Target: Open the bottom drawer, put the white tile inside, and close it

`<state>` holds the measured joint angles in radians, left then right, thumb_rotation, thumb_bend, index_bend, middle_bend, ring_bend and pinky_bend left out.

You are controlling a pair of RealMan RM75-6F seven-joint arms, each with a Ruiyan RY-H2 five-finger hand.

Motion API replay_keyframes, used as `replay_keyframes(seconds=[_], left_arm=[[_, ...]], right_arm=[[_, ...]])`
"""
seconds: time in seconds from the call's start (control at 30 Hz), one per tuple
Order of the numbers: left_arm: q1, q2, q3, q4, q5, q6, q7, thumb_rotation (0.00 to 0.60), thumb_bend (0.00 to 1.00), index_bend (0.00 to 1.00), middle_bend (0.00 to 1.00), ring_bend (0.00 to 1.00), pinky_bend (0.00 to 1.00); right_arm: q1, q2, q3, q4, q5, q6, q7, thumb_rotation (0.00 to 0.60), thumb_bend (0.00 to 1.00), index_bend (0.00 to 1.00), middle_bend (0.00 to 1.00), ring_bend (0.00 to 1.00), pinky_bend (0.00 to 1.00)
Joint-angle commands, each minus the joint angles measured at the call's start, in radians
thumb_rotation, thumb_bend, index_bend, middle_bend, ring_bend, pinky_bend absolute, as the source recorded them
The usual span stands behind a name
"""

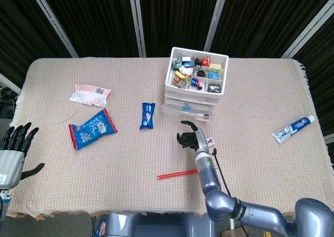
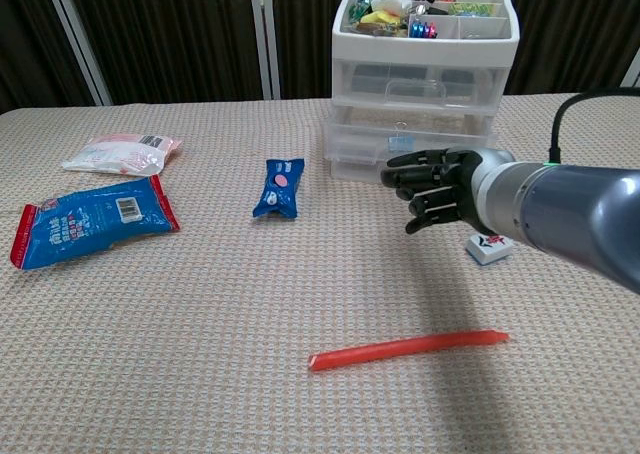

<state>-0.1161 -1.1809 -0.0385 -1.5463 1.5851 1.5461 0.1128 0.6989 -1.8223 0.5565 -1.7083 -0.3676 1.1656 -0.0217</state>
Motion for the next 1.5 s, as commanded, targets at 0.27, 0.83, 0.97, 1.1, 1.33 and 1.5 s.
replay_keyframes(seconds=[0.27, 0.83, 0.97, 1.1, 1.33, 1.5], left_arm=[[0.003, -0.002, 0.004, 0.0, 0.016, 0.011, 0.009, 0.6, 0.14, 0.07, 0.0, 0.0, 0.0], [0.003, -0.002, 0.002, -0.003, 0.008, 0.008, 0.007, 0.6, 0.14, 0.07, 0.0, 0.0, 0.0], [0.003, -0.002, 0.002, -0.003, 0.007, 0.007, 0.008, 0.6, 0.14, 0.07, 0.0, 0.0, 0.0], [0.002, -0.001, 0.002, -0.004, 0.007, 0.006, 0.007, 0.6, 0.14, 0.07, 0.0, 0.0, 0.0], [0.003, -0.002, 0.002, -0.003, 0.009, 0.009, 0.006, 0.6, 0.14, 0.07, 0.0, 0.0, 0.0], [0.004, -0.003, 0.002, -0.004, 0.011, 0.012, 0.006, 0.6, 0.14, 0.07, 0.0, 0.0, 0.0]], right_arm=[[-0.001, 0.093, -0.136, -0.011, -0.282, 0.161, -0.211, 0.6, 0.38, 0.21, 0.8, 0.77, 0.61], [0.022, 0.089, -0.106, 0.131, -0.202, 0.122, -0.32, 0.6, 0.41, 0.28, 0.8, 0.77, 0.61], [0.022, 0.077, -0.108, 0.145, -0.191, 0.115, -0.327, 0.6, 0.43, 0.32, 0.8, 0.77, 0.61], [0.019, 0.068, -0.113, 0.143, -0.192, 0.115, -0.331, 0.6, 0.44, 0.38, 0.8, 0.77, 0.61], [0.002, 0.056, -0.148, 0.11, -0.255, 0.144, -0.334, 0.6, 0.44, 0.42, 0.8, 0.77, 0.61], [-0.016, 0.054, -0.16, 0.064, -0.275, 0.162, -0.331, 0.6, 0.44, 0.42, 0.8, 0.77, 0.61]])
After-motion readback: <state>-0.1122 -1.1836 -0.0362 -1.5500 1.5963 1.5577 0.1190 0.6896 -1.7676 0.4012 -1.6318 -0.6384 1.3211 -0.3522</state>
